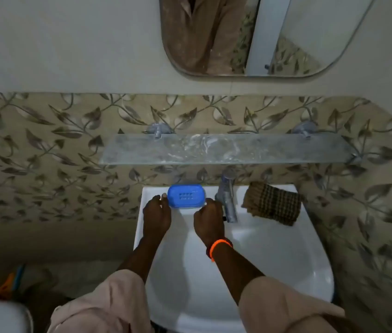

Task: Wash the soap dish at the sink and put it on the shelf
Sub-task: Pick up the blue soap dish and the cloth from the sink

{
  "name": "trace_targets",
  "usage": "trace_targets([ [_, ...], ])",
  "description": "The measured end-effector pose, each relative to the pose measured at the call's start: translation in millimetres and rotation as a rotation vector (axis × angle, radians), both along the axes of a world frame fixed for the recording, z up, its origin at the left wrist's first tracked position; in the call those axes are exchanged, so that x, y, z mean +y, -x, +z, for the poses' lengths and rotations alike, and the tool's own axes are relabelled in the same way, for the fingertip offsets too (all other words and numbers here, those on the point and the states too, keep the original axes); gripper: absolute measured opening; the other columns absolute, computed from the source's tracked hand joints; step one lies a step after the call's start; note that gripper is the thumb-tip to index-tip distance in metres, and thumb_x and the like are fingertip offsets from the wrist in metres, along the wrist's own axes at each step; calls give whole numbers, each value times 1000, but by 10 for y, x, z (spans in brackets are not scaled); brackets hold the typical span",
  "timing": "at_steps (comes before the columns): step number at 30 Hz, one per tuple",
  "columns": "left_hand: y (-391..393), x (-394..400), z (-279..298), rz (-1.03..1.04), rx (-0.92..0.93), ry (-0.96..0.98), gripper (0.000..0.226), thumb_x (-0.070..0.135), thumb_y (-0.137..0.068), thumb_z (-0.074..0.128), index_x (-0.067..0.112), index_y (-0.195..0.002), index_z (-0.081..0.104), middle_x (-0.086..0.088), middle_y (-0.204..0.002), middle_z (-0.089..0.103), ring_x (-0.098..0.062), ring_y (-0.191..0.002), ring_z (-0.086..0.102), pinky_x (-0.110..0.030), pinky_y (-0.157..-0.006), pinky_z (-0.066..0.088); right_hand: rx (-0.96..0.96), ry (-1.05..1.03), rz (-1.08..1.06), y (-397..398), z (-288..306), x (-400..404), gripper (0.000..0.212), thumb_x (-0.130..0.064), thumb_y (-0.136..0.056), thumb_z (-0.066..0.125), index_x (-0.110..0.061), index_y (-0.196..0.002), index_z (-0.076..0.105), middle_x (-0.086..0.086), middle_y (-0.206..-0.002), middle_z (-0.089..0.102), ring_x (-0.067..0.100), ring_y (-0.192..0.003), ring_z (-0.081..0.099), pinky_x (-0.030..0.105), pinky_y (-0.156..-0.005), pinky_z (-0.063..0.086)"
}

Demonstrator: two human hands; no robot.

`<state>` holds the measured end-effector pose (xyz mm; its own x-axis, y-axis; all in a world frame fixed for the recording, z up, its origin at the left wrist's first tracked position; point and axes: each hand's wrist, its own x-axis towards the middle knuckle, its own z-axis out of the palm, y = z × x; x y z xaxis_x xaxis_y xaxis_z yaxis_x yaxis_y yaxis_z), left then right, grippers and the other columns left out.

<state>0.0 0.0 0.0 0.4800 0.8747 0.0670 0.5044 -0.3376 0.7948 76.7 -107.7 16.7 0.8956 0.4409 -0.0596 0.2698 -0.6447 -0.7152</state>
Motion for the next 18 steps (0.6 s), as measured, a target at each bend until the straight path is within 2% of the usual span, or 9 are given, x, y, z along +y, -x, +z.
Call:
trace_targets([
  [2, -72, 53, -10, 39, 12, -13, 42, 24, -108, 40, 5, -73, 52, -13, -72, 60, -38, -77, 65, -28, -59, 34, 54, -70, -53, -142, -30, 88, 18, 4, -87, 51, 5, -100, 63, 24, -101, 66, 37, -97, 65, 36, -78, 52],
  [4, -163, 111, -1, 61, 83, 18, 44, 21, -108, 40, 0, -74, 59, -23, -78, 67, -41, -81, 65, -28, -62, 35, 151, -49, -93, -264, -46, 179, 16, 4, -89, 51, 8, -101, 62, 26, -103, 65, 37, -97, 64, 35, -77, 49],
  [6, -226, 183, -20, 59, 129, 44, 47, 20, -108, 40, -6, -79, 64, -29, -88, 71, -43, -86, 66, -33, -67, 36, 203, -24, -103, -359, -98, 225, 9, 2, -90, 50, 0, -84, 57, 23, -95, 62, 33, -91, 61, 36, -74, 45],
  [8, -270, 251, -24, 46, 162, 78, 46, 19, -108, 41, -9, -83, 67, -31, -93, 71, -44, -90, 66, -35, -70, 39, 220, -12, -120, -447, -120, 269, 33, -1, -92, 49, -14, -63, 40, 15, -84, 53, 24, -84, 52, 31, -70, 37],
  [10, -295, 281, -29, 31, 172, 116, 43, 18, -107, 44, -7, -81, 68, -30, -94, 72, -45, -92, 67, -34, -70, 39, 273, 40, -116, -519, -104, 287, 42, -9, -95, 48, -23, -59, 32, 7, -79, 49, 21, -84, 46, 29, -74, 35],
  [12, -306, 290, -16, 32, 157, 154, 40, 16, -105, 47, -7, -81, 69, -30, -94, 73, -45, -91, 67, -36, -72, 44, 312, 16, -151, -547, -90, 324, 43, -9, -96, 49, -24, -59, 36, 6, -78, 50, 21, -83, 47, 29, -74, 36],
  [15, -290, 326, 7, 52, 127, 214, 37, 17, -101, 49, -7, -84, 71, -28, -88, 74, -44, -88, 69, -43, -79, 54, 359, -161, -261, -508, -48, 375, 25, 3, -92, 51, -4, -68, 57, 20, -84, 62, 27, -82, 60, 34, -72, 49],
  [17, -285, 349, 29, 47, 118, 243, 38, 20, -101, 50, -6, -84, 71, -28, -86, 74, -44, -86, 70, -46, -81, 57, 390, -209, -290, -501, -31, 398, 16, 4, -89, 52, 5, -82, 66, 28, -90, 70, 36, -83, 69, 45, -77, 60],
  [18, -289, 354, 44, 44, 114, 244, 40, 22, -102, 50, -7, -83, 71, -29, -86, 74, -45, -86, 70, -47, -81, 57, 405, -211, -293, -507, -33, 407, 16, 4, -89, 53, 8, -84, 67, 29, -91, 71, 40, -84, 71, 51, -78, 61],
])
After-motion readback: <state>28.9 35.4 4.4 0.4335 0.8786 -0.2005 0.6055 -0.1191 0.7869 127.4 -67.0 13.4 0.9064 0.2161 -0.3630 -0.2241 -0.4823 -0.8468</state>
